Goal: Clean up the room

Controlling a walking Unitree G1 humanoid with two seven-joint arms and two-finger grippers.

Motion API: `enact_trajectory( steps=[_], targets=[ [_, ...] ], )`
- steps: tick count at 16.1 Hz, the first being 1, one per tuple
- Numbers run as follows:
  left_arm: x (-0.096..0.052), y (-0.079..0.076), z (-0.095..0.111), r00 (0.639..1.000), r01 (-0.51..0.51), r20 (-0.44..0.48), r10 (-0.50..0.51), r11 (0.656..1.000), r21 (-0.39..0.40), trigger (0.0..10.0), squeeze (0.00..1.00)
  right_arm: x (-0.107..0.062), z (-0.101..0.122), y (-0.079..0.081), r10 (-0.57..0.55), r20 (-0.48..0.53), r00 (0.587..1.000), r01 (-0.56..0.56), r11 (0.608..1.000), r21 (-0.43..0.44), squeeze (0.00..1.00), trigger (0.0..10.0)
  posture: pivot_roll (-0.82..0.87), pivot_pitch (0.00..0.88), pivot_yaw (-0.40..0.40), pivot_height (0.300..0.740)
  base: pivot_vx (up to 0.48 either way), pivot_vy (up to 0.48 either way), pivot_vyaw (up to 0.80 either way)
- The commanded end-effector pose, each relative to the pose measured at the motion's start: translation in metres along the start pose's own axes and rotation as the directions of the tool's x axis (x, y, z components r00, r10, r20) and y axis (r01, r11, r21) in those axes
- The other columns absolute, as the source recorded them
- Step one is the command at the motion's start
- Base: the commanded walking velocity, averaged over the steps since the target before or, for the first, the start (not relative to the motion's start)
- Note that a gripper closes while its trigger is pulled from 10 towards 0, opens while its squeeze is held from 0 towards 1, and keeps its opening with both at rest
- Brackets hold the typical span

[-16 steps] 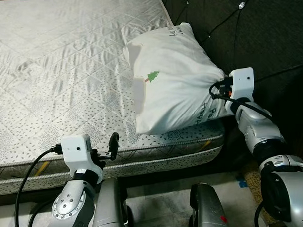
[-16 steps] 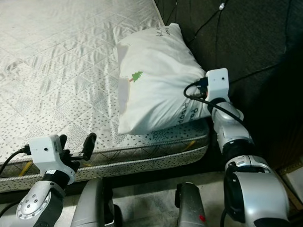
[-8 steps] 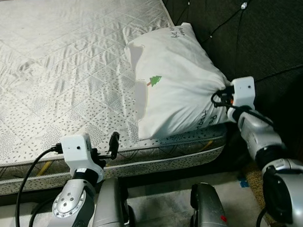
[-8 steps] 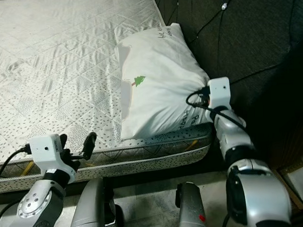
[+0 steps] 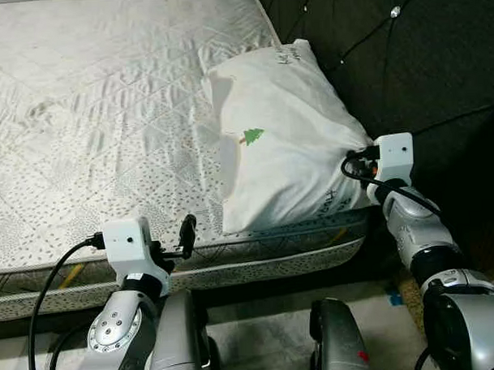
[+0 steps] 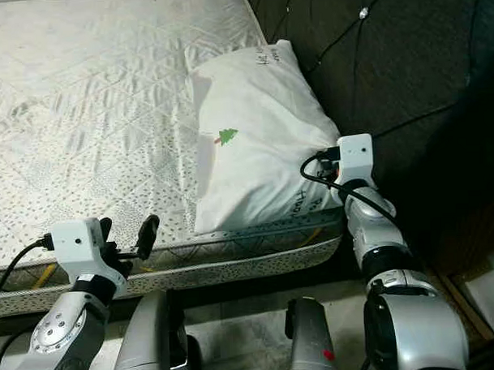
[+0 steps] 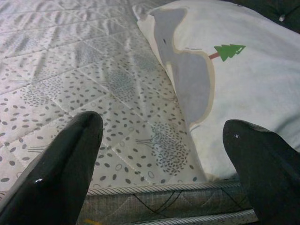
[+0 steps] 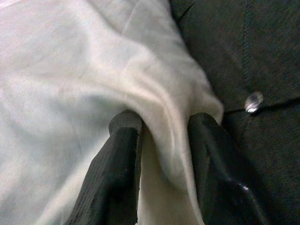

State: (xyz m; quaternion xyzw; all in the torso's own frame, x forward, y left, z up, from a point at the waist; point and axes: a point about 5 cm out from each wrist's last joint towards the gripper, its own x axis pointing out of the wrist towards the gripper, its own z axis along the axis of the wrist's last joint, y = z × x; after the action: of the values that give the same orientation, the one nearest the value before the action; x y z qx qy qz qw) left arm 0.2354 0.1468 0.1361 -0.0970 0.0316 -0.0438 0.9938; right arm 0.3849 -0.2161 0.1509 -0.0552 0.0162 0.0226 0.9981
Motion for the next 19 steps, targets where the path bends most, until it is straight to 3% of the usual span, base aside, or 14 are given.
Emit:
enact_trajectory(
  steps=[1,6,8,10,13,17,19],
  targets=[
    [0.001,0.000,-0.002,1.000,-0.003,-0.005,0.003,1.000,0.002,10.0,0.00,-0.002,0.002,-0.007,-0.032,0.023,0.999,0.032,0.999,-0.018,1.00,10.0,0.06,0.115,0.006,0.590,0.000,0.000,0.00],
    [0.004,0.001,-0.002,1.000,-0.008,0.006,0.008,1.000,0.005,10.0,0.00,-0.014,0.013,-0.019,-0.143,0.148,0.979,0.141,0.990,0.022,1.00,10.0,0.04,0.095,0.010,0.590,0.000,0.000,0.00],
    [0.006,0.001,-0.002,1.000,-0.005,0.008,0.005,1.000,0.002,10.0,0.00,-0.012,0.034,-0.009,-0.176,0.244,0.954,0.150,0.981,0.121,1.00,10.0,0.03,0.092,0.016,0.590,0.000,0.000,0.00],
    [0.007,-0.001,-0.003,1.000,0.002,0.009,-0.002,1.000,0.000,10.0,0.00,-0.007,0.041,0.005,-0.151,0.262,0.953,0.115,0.982,0.149,1.00,10.0,0.03,0.092,0.017,0.590,0.000,0.000,0.00],
    [0.006,-0.001,-0.001,1.000,-0.003,0.019,0.003,1.000,0.001,10.0,0.00,0.003,0.034,0.035,-0.125,0.194,0.973,0.086,0.977,0.195,1.00,10.0,0.06,0.097,0.011,0.590,0.000,0.000,0.00],
    [0.002,-0.001,-0.002,1.000,-0.011,0.012,0.011,1.000,-0.001,10.0,0.00,0.014,0.029,0.058,-0.110,0.114,0.987,0.082,0.970,0.230,1.00,10.0,0.08,0.113,0.000,0.590,0.000,0.000,0.00],
    [-0.003,-0.001,-0.002,1.000,-0.028,0.004,0.028,1.000,-0.013,10.0,0.00,0.017,0.012,0.068,-0.149,-0.053,0.987,0.157,0.960,0.233,1.00,10.0,0.12,0.146,-0.013,0.590,0.000,0.000,0.00]
  ],
)
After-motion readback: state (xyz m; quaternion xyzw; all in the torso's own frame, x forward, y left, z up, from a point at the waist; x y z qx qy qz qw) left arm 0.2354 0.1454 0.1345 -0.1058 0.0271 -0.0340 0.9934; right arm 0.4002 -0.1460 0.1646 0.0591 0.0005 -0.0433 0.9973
